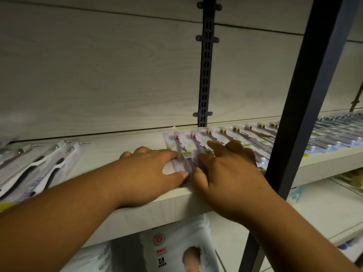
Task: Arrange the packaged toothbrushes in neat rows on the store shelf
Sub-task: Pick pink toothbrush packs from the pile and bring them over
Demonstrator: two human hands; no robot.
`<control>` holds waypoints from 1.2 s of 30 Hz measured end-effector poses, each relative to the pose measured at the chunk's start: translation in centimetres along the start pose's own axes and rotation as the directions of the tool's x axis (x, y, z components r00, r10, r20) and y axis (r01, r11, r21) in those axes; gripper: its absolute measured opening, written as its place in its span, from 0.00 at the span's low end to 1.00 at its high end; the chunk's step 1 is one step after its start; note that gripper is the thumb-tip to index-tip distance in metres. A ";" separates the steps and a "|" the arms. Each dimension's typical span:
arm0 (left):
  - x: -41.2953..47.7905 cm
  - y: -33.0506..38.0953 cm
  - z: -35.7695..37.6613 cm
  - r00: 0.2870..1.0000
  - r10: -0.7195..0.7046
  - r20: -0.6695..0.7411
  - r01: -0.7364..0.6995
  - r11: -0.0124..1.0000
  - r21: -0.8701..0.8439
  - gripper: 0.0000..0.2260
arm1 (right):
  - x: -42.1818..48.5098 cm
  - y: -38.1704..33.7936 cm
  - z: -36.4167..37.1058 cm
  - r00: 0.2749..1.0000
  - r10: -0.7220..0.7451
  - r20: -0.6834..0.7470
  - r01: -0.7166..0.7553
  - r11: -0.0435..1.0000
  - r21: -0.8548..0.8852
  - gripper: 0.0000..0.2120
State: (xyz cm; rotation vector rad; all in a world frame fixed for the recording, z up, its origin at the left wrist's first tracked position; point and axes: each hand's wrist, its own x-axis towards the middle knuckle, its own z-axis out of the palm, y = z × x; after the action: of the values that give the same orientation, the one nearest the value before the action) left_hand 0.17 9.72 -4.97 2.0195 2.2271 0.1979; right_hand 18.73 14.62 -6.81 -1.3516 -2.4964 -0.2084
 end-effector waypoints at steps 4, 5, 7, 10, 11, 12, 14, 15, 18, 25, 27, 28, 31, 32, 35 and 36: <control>-0.2 -0.1 0.0 0.996 0.023 -0.083 -0.029 0.997 -0.072 0.36 | 0.0 0.3 0.4 0.998 -0.025 -0.057 0.026 1.000 0.012 0.29; -0.3 0.0 0.0 0.992 0.033 -0.121 -0.045 0.994 -0.101 0.36 | 0.0 0.4 0.6 0.997 -0.032 -0.066 0.034 0.999 0.032 0.30; -1.1 -0.3 -0.1 0.974 0.037 -0.225 -0.072 0.986 -0.150 0.35 | -0.2 0.6 1.0 0.994 -0.050 -0.096 0.057 0.995 0.078 0.33; -4.5 -2.7 -2.2 0.916 0.047 -0.399 -0.162 0.952 -0.259 0.34 | -0.5 0.8 0.5 0.981 -0.080 -0.176 0.122 0.963 0.241 0.35; -6.3 -4.4 -3.6 0.882 0.033 -0.471 -0.183 0.943 -0.277 0.33 | -0.5 0.7 0.0 0.973 -0.099 -0.209 0.165 0.931 0.327 0.36; -8.0 -6.7 -5.1 0.834 0.017 -0.552 -0.219 0.928 -0.302 0.29 | -0.3 0.4 -0.4 0.960 -0.123 -0.253 0.221 0.886 0.408 0.35; -11.7 -15.4 -9.1 0.758 -0.068 -0.649 -0.228 0.904 -0.361 0.16 | 0.1 -1.1 -1.4 0.923 -0.192 -0.335 0.353 0.768 0.534 0.32; -14.6 -21.7 -9.6 0.776 -0.160 -0.610 -0.129 0.906 -0.402 0.14 | 0.4 -2.4 -1.6 0.903 -0.239 -0.358 0.415 0.703 0.578 0.31; -25.1 -37.7 -12.8 0.676 -0.304 -0.671 -0.100 0.864 -0.493 0.16 | 1.0 -7.9 -2.4 0.830 -0.361 -0.426 0.558 0.546 0.625 0.29; -34.7 -29.9 -10.0 0.575 -0.442 -0.689 -0.135 0.779 -0.613 0.17 | 0.8 -21.3 -2.5 0.703 -0.518 -0.487 0.660 0.219 0.719 0.35; -36.4 -31.6 -9.7 0.619 -0.410 -0.670 -0.099 0.805 -0.585 0.26 | 0.6 -25.0 -2.6 0.688 -0.518 -0.509 0.647 0.121 0.753 0.34; -37.0 -32.7 -9.7 0.631 -0.389 -0.672 -0.112 0.810 -0.575 0.29 | 0.5 -26.9 -2.7 0.684 -0.515 -0.516 0.640 0.086 0.763 0.32; -38.0 -35.9 -10.0 0.676 -0.274 -0.684 -0.199 0.826 -0.527 0.32 | 0.2 -32.2 -2.9 0.704 -0.491 -0.513 0.602 0.029 0.798 0.26; -38.1 -37.2 -10.1 0.681 -0.238 -0.693 -0.228 0.830 -0.510 0.32 | 0.1 -33.8 -2.9 0.710 -0.484 -0.512 0.600 0.035 0.799 0.26; -38.6 -40.6 -10.3 0.708 -0.166 -0.686 -0.276 0.830 -0.485 0.30 | -0.4 -38.0 -2.8 0.721 -0.489 -0.490 0.613 0.121 0.781 0.23; -38.7 -41.6 -10.3 0.716 -0.158 -0.680 -0.291 0.818 -0.496 0.29 | -0.6 -39.1 -2.7 0.729 -0.497 -0.472 0.608 0.151 0.780 0.23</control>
State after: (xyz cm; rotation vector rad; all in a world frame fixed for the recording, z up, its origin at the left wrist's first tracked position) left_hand -38.67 -32.94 -2.17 1.8186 1.9937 1.6948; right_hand -13.14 -7.98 -3.94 0.1123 -2.1916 0.8557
